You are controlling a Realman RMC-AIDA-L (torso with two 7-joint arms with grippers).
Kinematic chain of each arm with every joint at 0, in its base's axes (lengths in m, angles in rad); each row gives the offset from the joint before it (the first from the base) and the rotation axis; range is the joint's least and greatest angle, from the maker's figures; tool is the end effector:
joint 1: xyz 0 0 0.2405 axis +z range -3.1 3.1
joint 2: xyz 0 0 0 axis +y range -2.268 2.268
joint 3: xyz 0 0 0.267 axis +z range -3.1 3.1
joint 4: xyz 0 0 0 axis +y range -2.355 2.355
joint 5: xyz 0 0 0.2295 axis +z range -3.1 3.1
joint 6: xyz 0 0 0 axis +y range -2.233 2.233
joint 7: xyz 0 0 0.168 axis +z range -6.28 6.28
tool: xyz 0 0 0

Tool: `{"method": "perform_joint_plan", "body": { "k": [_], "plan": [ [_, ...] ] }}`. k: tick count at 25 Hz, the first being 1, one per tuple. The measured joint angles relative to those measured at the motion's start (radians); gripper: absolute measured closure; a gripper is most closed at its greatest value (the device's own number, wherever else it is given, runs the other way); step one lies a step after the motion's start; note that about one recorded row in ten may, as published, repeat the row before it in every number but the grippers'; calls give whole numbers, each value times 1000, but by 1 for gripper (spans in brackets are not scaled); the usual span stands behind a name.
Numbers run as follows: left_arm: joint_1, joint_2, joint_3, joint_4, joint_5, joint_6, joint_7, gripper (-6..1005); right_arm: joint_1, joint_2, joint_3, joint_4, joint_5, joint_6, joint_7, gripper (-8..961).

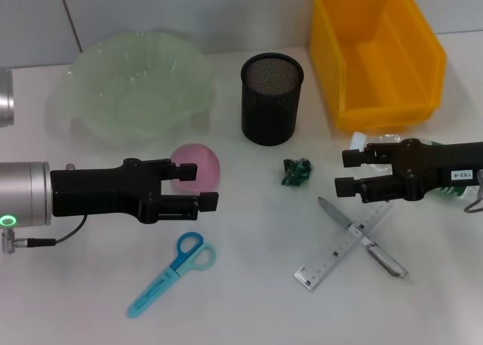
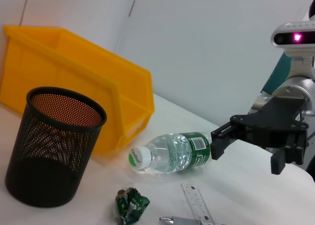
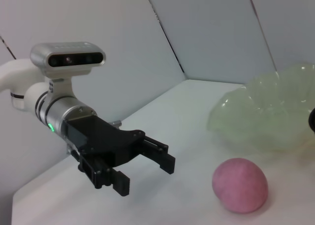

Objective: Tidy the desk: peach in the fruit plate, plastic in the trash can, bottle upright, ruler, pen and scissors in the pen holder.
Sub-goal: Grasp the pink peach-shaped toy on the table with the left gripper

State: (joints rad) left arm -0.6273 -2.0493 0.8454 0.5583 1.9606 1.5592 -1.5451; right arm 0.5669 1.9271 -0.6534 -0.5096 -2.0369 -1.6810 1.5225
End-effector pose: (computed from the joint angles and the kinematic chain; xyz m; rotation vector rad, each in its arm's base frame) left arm -0.2403 0.3648 -0.0513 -2.8976 -0.7858 -0.6906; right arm 0.2919 0.3532 0.0132 -2.7865 0.8791 0.7156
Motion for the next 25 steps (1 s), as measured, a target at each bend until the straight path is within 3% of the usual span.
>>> {"method": "perform_joint_plan", "body": {
  "k": [25],
  "plan": [
    [1, 6, 1, 0, 0, 11, 0, 198, 12, 8, -8, 2, -10, 18, -1, 138]
  ]
}}
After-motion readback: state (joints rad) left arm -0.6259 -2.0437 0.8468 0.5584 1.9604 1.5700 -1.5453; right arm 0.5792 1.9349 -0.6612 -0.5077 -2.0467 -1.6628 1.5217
